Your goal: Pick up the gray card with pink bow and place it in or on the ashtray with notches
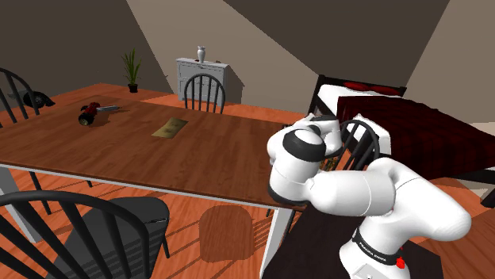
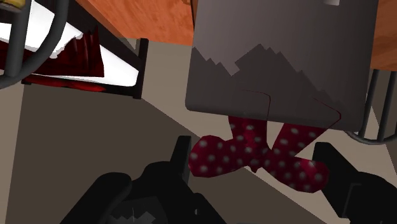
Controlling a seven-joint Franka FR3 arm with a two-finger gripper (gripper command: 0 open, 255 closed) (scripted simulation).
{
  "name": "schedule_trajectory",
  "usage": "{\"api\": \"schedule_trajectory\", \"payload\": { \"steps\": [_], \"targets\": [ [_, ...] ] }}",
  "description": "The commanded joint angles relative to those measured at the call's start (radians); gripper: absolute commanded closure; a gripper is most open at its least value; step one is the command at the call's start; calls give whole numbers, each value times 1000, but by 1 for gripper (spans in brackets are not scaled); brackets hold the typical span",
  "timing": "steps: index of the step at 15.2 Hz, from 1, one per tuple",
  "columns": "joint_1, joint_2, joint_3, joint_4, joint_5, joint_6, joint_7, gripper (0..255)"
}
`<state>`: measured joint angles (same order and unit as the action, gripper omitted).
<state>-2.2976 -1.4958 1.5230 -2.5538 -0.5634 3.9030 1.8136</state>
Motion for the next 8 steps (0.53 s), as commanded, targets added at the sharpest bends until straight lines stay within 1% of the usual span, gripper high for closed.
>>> {"api": "schedule_trajectory", "payload": {
  "steps": [1,8],
  "targets": [
    [1,-24,27,-1,31,2,8,255],
    [-1,-105,113,5,130,9,32,255]
  ]
}}
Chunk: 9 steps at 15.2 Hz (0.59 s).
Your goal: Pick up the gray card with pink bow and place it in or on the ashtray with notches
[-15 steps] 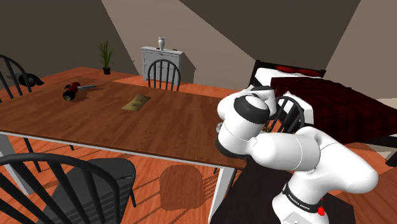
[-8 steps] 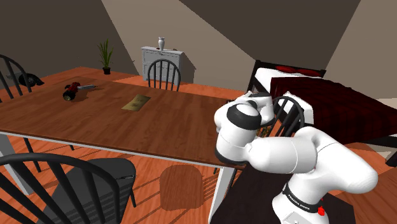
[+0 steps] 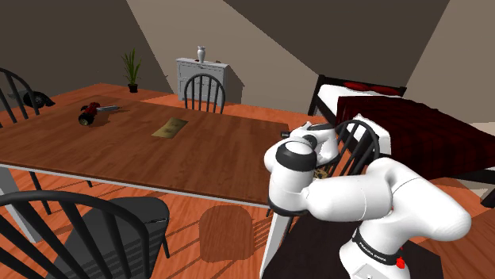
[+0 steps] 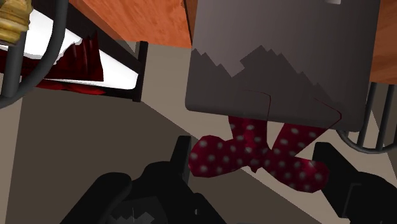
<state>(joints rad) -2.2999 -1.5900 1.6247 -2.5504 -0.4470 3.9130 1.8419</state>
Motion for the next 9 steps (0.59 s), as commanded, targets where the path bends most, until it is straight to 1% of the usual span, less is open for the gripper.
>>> {"api": "schedule_trajectory", "payload": {
  "steps": [1,4,9],
  "targets": [
    [2,-21,24,3,27,-1,8,255],
    [3,-57,63,10,69,-3,21,255],
    [3,-57,62,10,69,-3,21,255]
  ]
}}
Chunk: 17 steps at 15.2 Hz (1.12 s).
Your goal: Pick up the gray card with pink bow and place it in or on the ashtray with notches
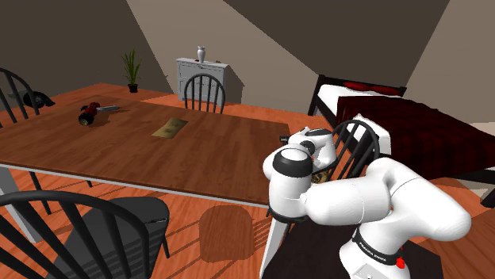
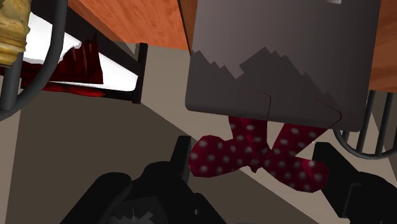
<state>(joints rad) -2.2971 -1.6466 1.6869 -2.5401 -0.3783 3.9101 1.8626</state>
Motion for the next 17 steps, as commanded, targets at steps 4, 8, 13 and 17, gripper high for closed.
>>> {"api": "schedule_trajectory", "payload": {
  "steps": [4,8,13,17],
  "targets": [
    [0,0,0,0,0,0,0,0],
    [0,0,0,0,0,0,0,0],
    [150,41,-28,-144,-45,-10,0,0],
    [150,41,-28,-144,-45,-10,0,0]
  ]
}}
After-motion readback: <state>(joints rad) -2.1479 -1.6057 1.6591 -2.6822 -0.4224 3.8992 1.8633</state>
